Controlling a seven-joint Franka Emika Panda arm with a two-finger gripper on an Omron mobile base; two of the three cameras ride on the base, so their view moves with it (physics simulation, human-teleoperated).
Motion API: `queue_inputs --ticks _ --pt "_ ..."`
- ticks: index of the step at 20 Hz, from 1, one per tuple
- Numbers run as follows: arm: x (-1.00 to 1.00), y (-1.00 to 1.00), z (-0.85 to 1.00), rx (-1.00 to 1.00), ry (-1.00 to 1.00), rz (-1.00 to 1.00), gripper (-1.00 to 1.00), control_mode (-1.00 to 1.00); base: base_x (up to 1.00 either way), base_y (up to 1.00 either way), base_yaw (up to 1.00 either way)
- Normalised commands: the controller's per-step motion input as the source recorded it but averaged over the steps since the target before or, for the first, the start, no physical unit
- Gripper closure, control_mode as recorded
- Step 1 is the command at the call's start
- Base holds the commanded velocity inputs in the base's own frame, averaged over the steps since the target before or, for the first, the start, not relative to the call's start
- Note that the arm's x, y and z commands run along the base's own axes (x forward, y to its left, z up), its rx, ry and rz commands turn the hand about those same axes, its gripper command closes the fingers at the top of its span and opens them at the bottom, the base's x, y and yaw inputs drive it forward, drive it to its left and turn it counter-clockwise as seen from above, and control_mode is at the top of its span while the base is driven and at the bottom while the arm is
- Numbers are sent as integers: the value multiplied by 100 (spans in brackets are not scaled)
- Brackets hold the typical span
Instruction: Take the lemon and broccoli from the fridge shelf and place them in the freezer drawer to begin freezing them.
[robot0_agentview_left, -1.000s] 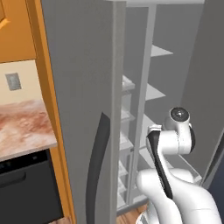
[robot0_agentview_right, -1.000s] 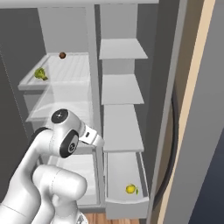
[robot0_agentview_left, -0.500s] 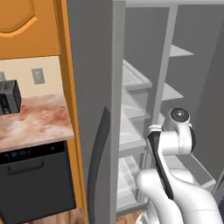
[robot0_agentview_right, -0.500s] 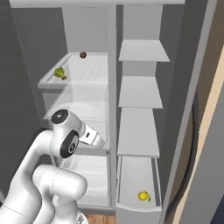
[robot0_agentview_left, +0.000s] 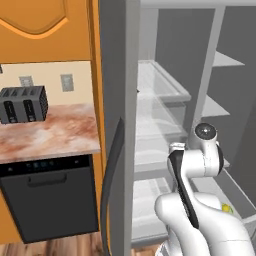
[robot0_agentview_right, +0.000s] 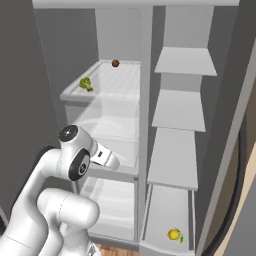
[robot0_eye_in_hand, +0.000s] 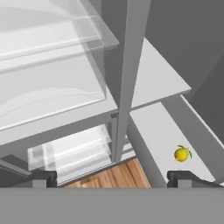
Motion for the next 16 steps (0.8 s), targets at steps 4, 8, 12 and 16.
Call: queue_inputs --ticks 4,8,12,16 --pt "0 0 0 0 0 0 -100 100 49 4 17" --pt "0 0 0 0 0 0 -100 100 54 8 9" --pt "28 13 45 0 3 2 -100 -100 14 4 1" --pt "17 19 92 0 0 5 -100 -100 0 0 0"
